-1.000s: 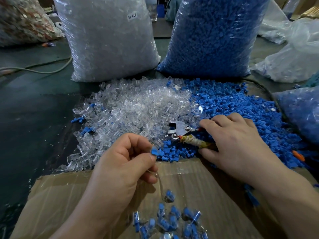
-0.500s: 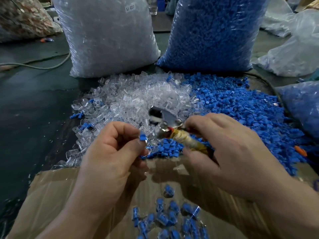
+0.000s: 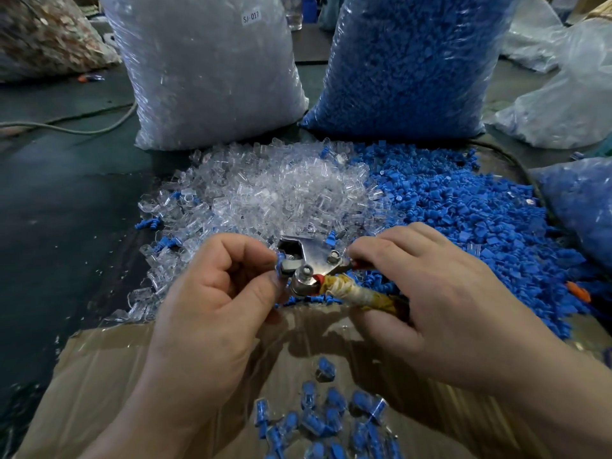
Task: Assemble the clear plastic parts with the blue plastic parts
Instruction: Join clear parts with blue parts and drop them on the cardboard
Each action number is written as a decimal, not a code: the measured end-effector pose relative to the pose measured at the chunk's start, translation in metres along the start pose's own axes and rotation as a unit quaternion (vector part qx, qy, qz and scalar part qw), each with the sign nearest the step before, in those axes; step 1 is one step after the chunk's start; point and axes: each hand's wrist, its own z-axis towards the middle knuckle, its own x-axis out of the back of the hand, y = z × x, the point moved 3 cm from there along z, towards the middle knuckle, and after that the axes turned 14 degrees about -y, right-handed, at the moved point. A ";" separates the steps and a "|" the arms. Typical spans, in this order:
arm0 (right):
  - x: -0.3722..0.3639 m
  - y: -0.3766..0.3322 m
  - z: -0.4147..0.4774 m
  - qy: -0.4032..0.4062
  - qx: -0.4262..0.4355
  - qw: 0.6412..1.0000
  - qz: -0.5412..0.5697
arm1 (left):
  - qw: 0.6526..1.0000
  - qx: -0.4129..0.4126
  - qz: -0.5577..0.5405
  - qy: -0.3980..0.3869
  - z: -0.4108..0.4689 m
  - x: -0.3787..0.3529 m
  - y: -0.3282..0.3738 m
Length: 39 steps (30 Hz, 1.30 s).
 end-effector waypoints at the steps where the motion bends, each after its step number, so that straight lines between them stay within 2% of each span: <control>1: 0.000 0.000 0.000 -0.004 0.002 1.000 -0.001 | 1.000 -0.001 0.000 0.000 0.000 0.000 0.001; 20: 0.001 0.000 0.000 0.003 0.000 1.000 -0.002 | 0.998 0.005 -0.059 -0.021 -0.002 -0.010 0.010; 30: 0.001 0.001 -0.001 -0.014 -0.001 1.000 -0.002 | 0.998 0.008 -0.048 -0.030 -0.003 -0.007 0.010; 35: 0.003 -0.001 0.001 0.001 0.002 1.000 0.006 | 0.998 0.010 -0.057 -0.029 -0.004 -0.006 0.009; 39: 0.003 -0.003 -0.001 0.011 0.009 1.000 0.014 | 1.000 0.004 -0.020 -0.015 -0.004 -0.003 0.009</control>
